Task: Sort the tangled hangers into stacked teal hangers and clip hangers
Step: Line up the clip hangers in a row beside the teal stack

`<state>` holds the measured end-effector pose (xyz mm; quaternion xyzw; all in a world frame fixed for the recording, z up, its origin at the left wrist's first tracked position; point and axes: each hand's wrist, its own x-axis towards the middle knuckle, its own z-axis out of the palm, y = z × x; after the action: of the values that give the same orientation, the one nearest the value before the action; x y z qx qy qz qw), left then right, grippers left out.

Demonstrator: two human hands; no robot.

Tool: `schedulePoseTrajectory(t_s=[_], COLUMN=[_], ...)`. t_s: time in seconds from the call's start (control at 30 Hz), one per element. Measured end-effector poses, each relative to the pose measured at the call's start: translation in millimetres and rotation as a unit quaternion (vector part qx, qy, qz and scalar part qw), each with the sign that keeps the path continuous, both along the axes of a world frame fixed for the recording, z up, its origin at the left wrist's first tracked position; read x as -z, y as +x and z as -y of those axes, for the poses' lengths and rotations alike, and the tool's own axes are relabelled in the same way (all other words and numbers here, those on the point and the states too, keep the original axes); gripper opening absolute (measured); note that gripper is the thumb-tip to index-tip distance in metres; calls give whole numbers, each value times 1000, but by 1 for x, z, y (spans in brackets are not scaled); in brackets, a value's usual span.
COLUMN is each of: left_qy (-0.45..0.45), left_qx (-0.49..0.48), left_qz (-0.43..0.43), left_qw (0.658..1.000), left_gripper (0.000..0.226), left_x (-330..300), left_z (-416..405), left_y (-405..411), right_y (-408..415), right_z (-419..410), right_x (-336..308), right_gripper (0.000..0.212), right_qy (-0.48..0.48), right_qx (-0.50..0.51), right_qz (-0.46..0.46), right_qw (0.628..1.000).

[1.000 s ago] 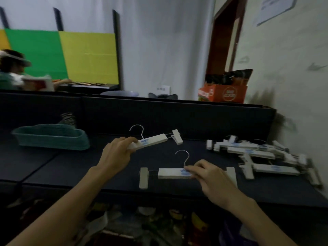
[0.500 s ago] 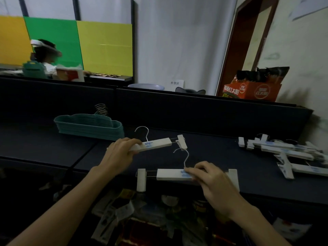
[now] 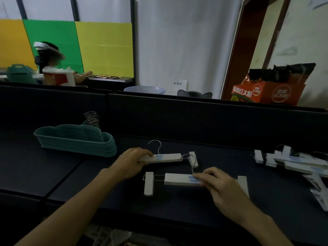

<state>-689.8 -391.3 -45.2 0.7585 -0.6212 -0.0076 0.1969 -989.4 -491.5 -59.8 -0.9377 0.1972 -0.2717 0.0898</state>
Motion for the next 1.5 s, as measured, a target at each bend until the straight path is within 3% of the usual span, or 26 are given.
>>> schedulePoseTrajectory(t_s=[0.3,0.83,1.1,1.37,1.5], left_qy=[-18,-29,-38,-101,-131], left_qx=[15,68,35,83,95], left_qz=[-20,-30,-5,-33,5], left_qw=[1000,997,999,991,987], left_gripper=[33,18,22,31,31], left_x=[14,12,15,7,-8], left_z=[31,68,71,54,33], left_y=[27,54,62,64,75], right_y=[30,79,88,96,110], right_z=[17,-8,-16,-21,-25], right_x=[14,16,24,29,22], right_gripper=[46,38,49,60,54], right_qy=[-6,-30,-31,-58,-62], right_qx=[-25,58,94,123,120], right_qz=[-19,-28,-25,-10,2], right_qw=[999,997,995,991,991])
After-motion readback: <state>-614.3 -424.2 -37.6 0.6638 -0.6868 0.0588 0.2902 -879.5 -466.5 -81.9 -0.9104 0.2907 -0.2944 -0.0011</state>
